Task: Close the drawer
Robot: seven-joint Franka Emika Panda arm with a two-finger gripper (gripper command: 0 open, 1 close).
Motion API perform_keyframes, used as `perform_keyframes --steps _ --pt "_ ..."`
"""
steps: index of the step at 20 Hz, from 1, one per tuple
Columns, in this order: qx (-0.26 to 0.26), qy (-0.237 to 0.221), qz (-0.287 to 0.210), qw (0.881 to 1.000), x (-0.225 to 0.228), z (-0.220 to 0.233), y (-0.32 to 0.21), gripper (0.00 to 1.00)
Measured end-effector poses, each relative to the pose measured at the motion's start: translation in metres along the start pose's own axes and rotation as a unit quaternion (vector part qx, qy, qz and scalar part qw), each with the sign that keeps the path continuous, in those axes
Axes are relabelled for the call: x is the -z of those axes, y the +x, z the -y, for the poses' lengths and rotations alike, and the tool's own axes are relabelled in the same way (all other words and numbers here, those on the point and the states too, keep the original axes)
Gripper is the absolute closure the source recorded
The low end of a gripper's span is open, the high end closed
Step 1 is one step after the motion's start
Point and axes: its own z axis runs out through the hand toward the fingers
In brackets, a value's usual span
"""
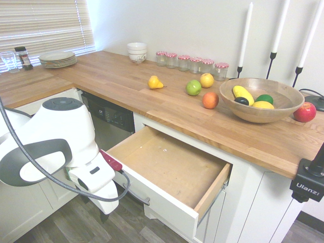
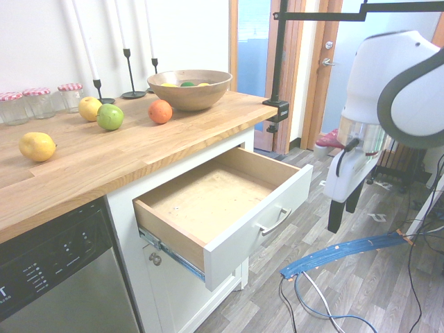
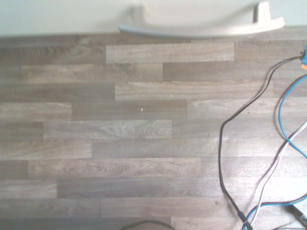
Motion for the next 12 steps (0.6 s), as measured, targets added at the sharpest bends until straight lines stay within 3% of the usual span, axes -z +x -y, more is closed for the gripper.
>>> perform_keyframes --steps 5,12 --pt "0.022 0.002 -0.005 1.0 -0.043 -0.004 0.003 0.0" --pt "0.037 0.015 -0.019 0.999 -0.069 0.011 0.009 0.0"
